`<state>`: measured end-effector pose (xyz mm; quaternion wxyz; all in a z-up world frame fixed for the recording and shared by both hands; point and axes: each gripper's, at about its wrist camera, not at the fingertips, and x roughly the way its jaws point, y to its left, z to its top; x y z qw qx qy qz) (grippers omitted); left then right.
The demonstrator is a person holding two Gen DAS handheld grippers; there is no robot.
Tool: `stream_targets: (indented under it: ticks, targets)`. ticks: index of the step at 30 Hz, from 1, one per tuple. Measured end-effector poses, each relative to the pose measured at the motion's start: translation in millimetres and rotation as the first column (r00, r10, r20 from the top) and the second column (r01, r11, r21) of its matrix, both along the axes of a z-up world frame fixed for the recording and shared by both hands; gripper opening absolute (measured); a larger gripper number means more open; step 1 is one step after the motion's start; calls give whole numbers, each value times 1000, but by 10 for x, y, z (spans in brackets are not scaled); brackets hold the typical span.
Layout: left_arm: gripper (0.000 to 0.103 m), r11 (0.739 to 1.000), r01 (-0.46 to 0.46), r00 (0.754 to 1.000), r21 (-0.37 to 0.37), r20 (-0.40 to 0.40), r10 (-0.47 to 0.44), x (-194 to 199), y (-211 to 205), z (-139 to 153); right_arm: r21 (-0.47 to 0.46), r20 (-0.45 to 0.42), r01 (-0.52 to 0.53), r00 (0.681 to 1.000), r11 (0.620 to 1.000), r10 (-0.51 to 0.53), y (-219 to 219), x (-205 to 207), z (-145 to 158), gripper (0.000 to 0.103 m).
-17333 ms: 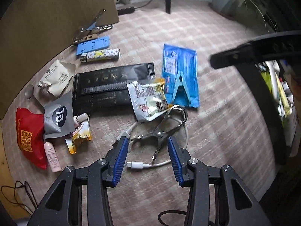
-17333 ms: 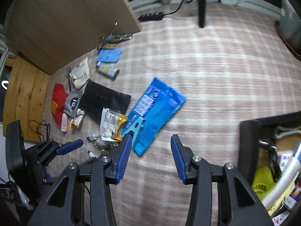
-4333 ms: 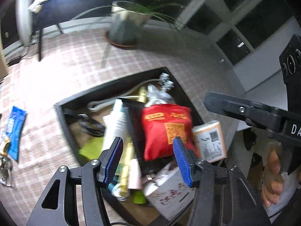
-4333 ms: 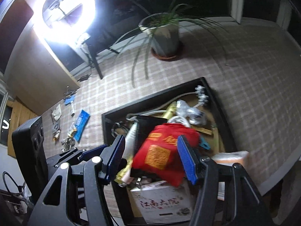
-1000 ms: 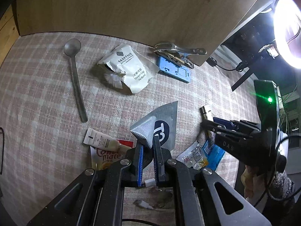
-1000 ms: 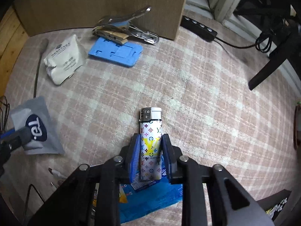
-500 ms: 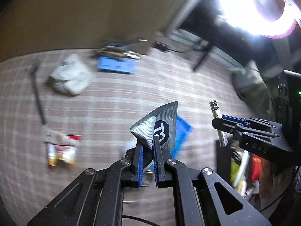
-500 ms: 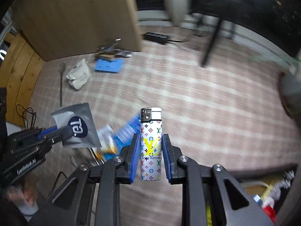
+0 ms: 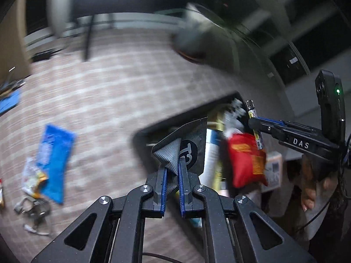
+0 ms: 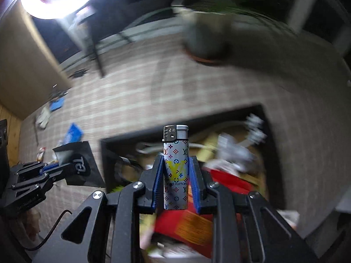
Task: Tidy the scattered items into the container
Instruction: 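Carry the grey packet and lighter in both grippers over the tray, then open both grippers to drop the packet and lighter into the tray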
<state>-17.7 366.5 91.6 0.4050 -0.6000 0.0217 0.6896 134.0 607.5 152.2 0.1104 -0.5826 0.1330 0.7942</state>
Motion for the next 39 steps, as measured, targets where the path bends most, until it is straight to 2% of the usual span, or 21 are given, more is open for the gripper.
stream_targets:
  ticks: [3, 4, 9, 12, 13, 15, 17, 28, 34, 39]
  targets:
    - [8, 998, 63, 998, -9, -18, -64, 171, 298, 33, 2, -2, 62, 998, 998, -62, -37, 100, -390, 23]
    - [8, 997, 79, 997, -12, -23, -79, 202, 373, 42, 3, -2, 77, 997, 997, -77, -5, 149, -430, 23]
    - [8, 992, 120, 992, -32, -30, -121, 270, 579, 16, 14, -3, 152, 988, 988, -152, 306, 449, -401, 23]
    - [9, 990, 139, 989, -39, -40, -140, 325, 656, 18, 20, 9, 170, 985, 985, -170, 357, 480, -494, 23]
    - [10, 987, 156, 987, -38, -38, -157, 351, 685, 19, 20, 14, 166, 986, 986, -167, 365, 488, -518, 23]
    - [21, 984, 174, 984, -49, -30, -175, 390, 706, 21, 17, 26, 169, 985, 985, -170, 376, 513, -545, 27]
    - [23, 986, 159, 985, -52, -66, -162, 399, 677, 65, 15, 21, 170, 985, 985, -170, 369, 525, -527, 34]
    - [23, 994, 51, 993, -98, -96, -60, 148, 268, 39, 26, -19, 109, 994, 994, -108, 30, 337, -345, 35]
    - [23, 987, -80, 993, -140, -97, 67, -226, -295, -80, 7, -13, 7, 1000, 1000, -7, -406, 42, -426, 36]
    - [23, 968, -189, 979, -167, -101, 174, -510, -810, -158, -31, -7, -103, 995, 994, 103, -855, -296, -503, 36]
